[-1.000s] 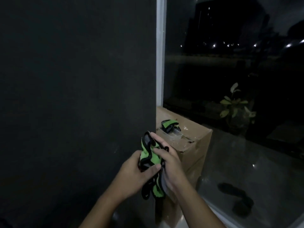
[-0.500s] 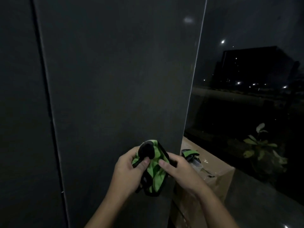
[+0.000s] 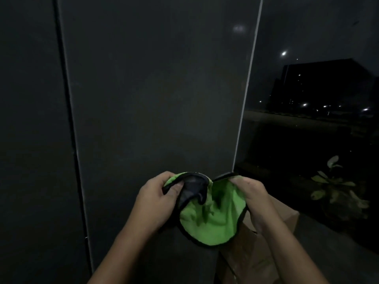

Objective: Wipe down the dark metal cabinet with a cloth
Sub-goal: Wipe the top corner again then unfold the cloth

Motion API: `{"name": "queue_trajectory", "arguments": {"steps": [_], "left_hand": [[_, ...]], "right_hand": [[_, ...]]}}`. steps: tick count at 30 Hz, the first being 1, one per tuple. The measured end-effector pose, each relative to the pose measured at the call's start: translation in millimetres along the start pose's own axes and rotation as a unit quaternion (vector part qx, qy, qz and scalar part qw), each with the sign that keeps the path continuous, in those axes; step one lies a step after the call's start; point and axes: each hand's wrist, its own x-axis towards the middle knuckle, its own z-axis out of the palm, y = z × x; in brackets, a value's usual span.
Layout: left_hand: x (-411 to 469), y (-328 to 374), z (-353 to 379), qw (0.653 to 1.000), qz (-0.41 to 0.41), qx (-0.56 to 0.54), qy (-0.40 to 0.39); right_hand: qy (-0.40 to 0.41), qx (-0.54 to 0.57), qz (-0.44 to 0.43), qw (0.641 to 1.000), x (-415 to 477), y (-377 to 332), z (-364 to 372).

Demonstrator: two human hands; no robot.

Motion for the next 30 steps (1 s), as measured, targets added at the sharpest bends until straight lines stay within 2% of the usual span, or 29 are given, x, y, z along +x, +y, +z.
{"name": "queue_trajectory", "arguments": {"steps": [3, 8, 11, 13, 15, 18, 20, 23, 27, 30], "left_hand": [[6.0, -0.6, 1.1, 1.0, -0.011, 0.005, -0.012], [6.6, 0.8, 13.6, 0.992, -0.073, -0.089, -0.056], [7.9, -3.6, 3.5, 0.97, -0.079, -0.153, -0.169], [9.6, -11.8, -2.2, 0.942, -0.09, -0.19, -0.26], [12.3, -16.3, -0.9, 0.922, -0.102, -0.202, -0.314], [5.9, -16.1, 21.0, 0.942, -0.066, -0.05, -0.324], [2.6, -17.7, 42.4, 0.938, -0.035, 0.027, -0.345], [-5.3, -31.5, 70.8, 0.948, -0.014, -0.011, -0.317], [-8.4, -38.4, 86.3, 0.956, -0.048, -0.127, -0.26], [-5.2, -35.0, 87.0, 0.96, -0.061, -0.147, -0.23]], "right_hand": [[-0.008, 0.007, 0.042, 0.999, 5.5, -1.3, -0.8], [-0.046, 0.012, 0.112, 0.993, 1.0, -2.7, -4.4], [-0.046, 0.045, 0.13, 0.989, -1.9, 0.8, -7.2], [-0.053, 0.053, 0.134, 0.988, -4.0, 0.1, -8.3], [-0.059, 0.053, 0.127, 0.989, -5.7, -0.9, -8.7], [-0.079, 0.039, 0.109, 0.99, -8.4, -1.6, -4.4], [-0.099, 0.027, 0.095, 0.99, -9.3, -1.9, -0.4], [-0.121, 0.036, 0.078, 0.989, -8.3, -6.6, 1.0], [-0.131, 0.031, 0.077, 0.988, -3.7, -9.3, -4.1], [-0.121, 0.045, 0.097, 0.987, 0.3, -1.3, -15.2]]}}
